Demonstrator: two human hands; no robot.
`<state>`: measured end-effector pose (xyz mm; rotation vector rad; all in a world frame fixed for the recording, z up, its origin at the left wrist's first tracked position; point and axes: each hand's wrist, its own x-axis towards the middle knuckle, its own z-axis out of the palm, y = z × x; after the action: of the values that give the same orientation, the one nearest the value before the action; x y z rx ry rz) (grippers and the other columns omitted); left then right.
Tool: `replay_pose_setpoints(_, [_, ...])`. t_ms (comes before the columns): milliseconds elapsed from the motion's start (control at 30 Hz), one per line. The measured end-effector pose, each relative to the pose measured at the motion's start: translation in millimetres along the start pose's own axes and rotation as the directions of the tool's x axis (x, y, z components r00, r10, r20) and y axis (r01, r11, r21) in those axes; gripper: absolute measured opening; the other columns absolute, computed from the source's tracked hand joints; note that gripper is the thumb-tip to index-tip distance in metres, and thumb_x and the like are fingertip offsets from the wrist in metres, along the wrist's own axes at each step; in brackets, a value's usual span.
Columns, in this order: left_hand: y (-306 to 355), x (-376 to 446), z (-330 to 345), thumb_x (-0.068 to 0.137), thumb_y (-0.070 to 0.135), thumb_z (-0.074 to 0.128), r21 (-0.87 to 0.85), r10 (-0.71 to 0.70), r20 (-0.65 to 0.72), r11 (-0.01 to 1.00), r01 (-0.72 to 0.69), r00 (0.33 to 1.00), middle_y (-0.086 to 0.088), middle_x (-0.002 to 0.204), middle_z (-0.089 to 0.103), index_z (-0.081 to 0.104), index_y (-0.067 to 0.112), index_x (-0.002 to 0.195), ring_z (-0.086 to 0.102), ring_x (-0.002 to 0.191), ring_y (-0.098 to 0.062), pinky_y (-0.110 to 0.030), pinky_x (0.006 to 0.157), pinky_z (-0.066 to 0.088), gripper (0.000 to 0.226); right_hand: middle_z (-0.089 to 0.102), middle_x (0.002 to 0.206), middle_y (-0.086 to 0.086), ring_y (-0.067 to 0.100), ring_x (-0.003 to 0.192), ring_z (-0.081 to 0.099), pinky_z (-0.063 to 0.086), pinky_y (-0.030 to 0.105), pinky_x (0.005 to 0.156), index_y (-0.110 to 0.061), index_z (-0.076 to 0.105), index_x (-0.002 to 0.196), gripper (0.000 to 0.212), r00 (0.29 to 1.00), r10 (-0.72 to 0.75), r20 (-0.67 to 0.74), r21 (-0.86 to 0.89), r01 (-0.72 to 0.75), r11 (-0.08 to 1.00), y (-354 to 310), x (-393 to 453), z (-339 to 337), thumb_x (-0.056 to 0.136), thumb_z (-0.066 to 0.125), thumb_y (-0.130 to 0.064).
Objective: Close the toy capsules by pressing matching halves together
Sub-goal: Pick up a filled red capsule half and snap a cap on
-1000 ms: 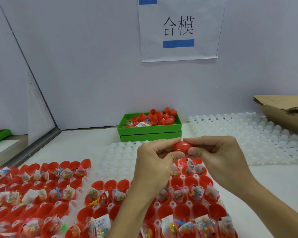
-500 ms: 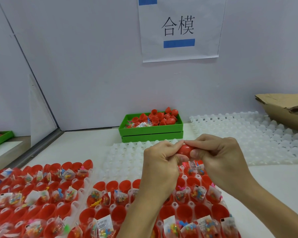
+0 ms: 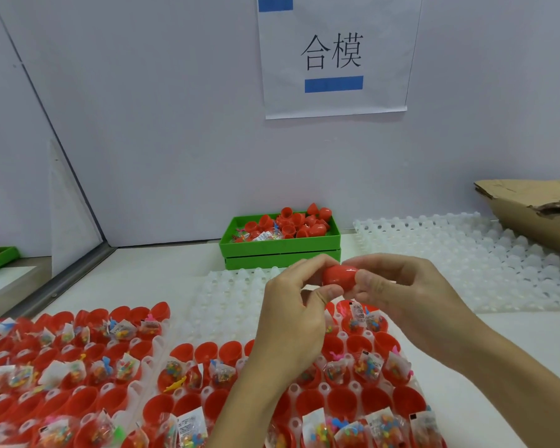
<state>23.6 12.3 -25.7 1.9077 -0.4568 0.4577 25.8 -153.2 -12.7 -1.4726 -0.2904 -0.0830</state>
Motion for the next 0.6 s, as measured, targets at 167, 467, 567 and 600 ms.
replay_pose_setpoints(167, [3, 0, -4, 0.093, 0.0, 0.061, -0.206, 0.014, 0.056, 0.979, -0.002, 0.998, 0.01, 0.106, 0.065, 0.072, 0.022, 0.109, 0.066, 0.083, -0.009, -0.027, 0.058, 0.058, 0.03, 0.069, 0.102, 0.02, 0.028, 0.092, 0.069, 0.059, 0.028, 0.075, 0.002, 0.067, 0.105, 0.034, 0.951, 0.17, 0.259, 0.361, -0.259, 0.896, 0, 0, 0, 0.082, 0.072, -0.022])
replay_pose_setpoints(467, [-1, 1, -10, 0.091, 0.009, 0.067, -0.323, -0.037, 0.221, 0.94, 0.109, 0.975, 0.009, 0.12, 0.069, 0.066, 0.029, 0.125, 0.062, 0.117, -0.005, -0.021, 0.093, 0.052, 0.04, 0.069, 0.116, 0.023, 0.031, 0.111, 0.067, 0.056, 0.026, 0.085, 0.0, 0.072, 0.11, 0.03, 0.962, 0.064, 0.265, 0.338, -0.155, 0.928, 9, 0, 2, 0.083, 0.061, -0.008])
replay_pose_setpoints(567, [-2, 0, -5, 0.08, 0.024, 0.076, -0.413, -0.116, 0.272, 0.882, 0.225, 0.955, 0.008, 0.122, 0.07, 0.055, 0.02, 0.137, 0.064, 0.114, -0.005, -0.02, 0.092, 0.053, 0.061, 0.074, 0.107, 0.015, 0.03, 0.104, 0.07, 0.057, 0.028, 0.084, -0.009, 0.074, 0.11, 0.03, 0.988, -0.013, 0.154, 0.132, -0.007, 0.991, 13, 0, 6, 0.082, 0.065, -0.012])
replay_pose_setpoints(600, [-2, 0, -3, 0.077, 0.023, 0.077, -0.411, -0.126, 0.237, 0.886, 0.217, 0.963, 0.006, 0.119, 0.071, 0.057, 0.016, 0.135, 0.066, 0.111, -0.005, -0.019, 0.089, 0.053, 0.062, 0.075, 0.105, 0.013, 0.028, 0.102, 0.071, 0.057, 0.028, 0.085, -0.012, 0.075, 0.109, 0.029, 0.991, -0.044, 0.13, 0.068, 0.035, 0.997, 14, -1, 7, 0.081, 0.067, -0.013])
